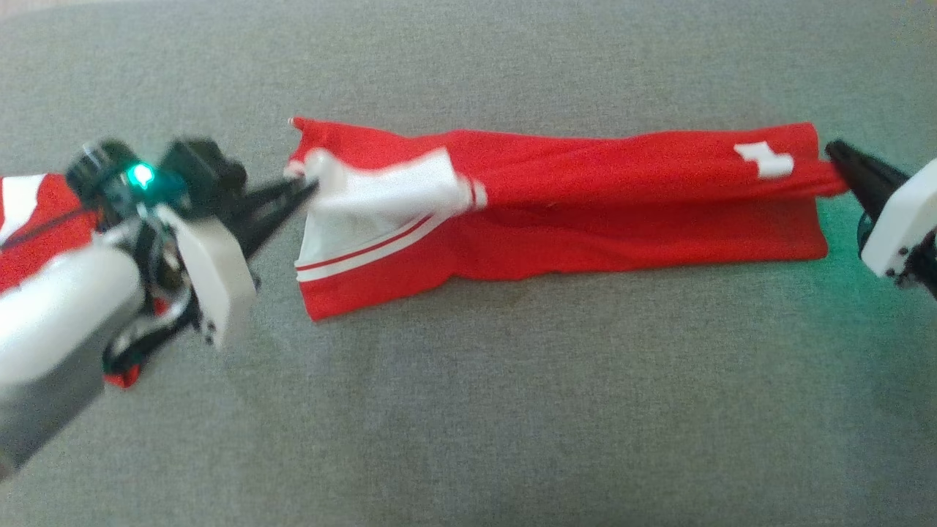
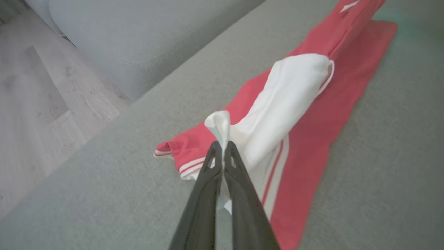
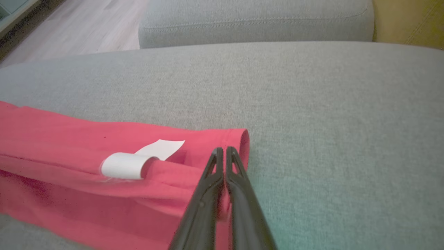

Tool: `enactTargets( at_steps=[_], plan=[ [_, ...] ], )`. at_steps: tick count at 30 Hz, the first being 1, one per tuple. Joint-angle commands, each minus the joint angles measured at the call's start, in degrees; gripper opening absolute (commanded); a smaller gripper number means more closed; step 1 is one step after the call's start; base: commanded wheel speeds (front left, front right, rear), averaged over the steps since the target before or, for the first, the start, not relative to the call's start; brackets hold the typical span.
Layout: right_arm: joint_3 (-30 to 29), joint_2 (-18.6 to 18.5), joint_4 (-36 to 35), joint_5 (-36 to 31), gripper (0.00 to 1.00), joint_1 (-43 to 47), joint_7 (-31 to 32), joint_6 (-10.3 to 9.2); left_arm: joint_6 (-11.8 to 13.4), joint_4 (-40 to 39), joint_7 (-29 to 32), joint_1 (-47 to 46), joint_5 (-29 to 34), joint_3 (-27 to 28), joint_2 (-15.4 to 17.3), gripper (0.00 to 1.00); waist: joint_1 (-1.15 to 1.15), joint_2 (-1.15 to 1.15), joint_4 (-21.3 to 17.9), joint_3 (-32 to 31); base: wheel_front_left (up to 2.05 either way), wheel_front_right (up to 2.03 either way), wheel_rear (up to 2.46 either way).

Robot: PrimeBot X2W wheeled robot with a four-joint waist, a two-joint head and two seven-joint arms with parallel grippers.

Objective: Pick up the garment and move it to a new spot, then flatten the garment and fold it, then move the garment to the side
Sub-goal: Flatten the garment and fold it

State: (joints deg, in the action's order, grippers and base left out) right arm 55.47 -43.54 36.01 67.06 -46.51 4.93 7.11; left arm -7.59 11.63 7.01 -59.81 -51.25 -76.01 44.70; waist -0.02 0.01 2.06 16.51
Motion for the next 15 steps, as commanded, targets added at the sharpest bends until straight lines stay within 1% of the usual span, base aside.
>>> enactTargets(
  at_steps=[1,7,12,15],
  plan=[
    [0.2,-2.45,-1.06,0.68,0.0,1.59,0.5,0.37,0.11,-1.41,0.75,-1.24,0.15,2.69,2.75,0.0,0.02,-0.01,0.02,-0.17,0.0,0.0,0.0],
    [1.63,-4.34,-2.97,2.1,0.0,1.9,3.23,0.37,0.1,-6.1,4.29,2.81,0.06,2.67,4.0,0.0,0.02,-0.01,-0.3,-0.09,0.0,0.0,0.0],
    [2.56,-4.74,-3.31,2.1,0.0,1.86,4.04,0.37,0.1,-6.17,5.04,3.89,0.66,2.67,3.95,0.0,0.02,-0.01,-0.46,0.23,0.0,0.0,0.0],
    [2.98,-4.46,-3.48,2.72,0.0,1.87,4.91,0.37,0.1,-5.24,5.31,4.13,2.14,2.66,3.55,0.0,0.02,-0.01,-0.57,0.45,0.0,0.0,0.0]
  ],
)
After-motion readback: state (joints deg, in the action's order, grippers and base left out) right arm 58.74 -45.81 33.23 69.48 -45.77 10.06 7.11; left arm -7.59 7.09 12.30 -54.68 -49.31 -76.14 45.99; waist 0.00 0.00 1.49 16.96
